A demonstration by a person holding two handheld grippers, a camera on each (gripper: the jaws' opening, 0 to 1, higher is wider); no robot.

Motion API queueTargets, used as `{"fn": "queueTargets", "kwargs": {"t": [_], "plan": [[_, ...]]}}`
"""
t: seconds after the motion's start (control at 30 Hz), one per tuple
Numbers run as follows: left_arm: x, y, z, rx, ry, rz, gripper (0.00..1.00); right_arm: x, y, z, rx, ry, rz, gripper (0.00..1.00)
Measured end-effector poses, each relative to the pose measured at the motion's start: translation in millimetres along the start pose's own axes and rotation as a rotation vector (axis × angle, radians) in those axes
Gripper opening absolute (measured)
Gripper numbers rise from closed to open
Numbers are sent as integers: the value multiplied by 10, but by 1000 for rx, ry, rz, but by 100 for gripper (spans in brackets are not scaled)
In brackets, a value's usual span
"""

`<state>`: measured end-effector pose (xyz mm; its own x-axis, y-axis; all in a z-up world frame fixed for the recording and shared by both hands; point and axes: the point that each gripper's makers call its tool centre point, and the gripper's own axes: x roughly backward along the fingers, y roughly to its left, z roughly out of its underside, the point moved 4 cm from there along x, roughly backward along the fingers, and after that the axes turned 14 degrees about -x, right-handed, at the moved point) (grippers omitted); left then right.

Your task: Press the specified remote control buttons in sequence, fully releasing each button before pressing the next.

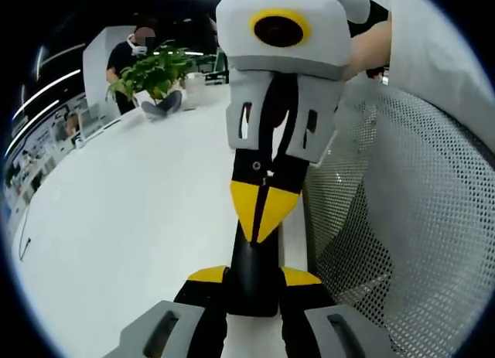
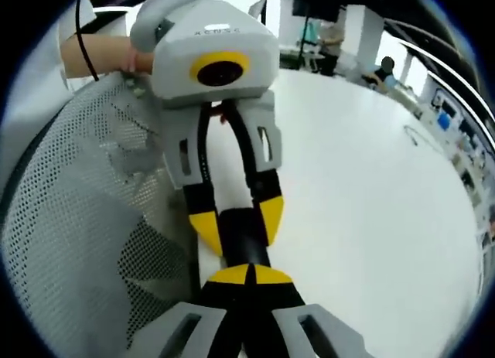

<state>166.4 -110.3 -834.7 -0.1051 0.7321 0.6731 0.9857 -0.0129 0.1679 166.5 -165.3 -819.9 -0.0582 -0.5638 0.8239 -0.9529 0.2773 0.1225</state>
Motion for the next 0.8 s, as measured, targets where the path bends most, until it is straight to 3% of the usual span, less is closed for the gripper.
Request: {"fn": "queueTargets", "kwargs": {"t": [0.47,0.67,0.8], "plan": [[-5,-1,-7,-4,6,3,24,-29,10,-37,158,111,-19,0],[-2,0,-6,-6,7,5,24,-22,1,-14,172,66,-7,0],[-2,1,-4,-10,3,9,24,-17,-9,-11,135,29,-23,0]]}}
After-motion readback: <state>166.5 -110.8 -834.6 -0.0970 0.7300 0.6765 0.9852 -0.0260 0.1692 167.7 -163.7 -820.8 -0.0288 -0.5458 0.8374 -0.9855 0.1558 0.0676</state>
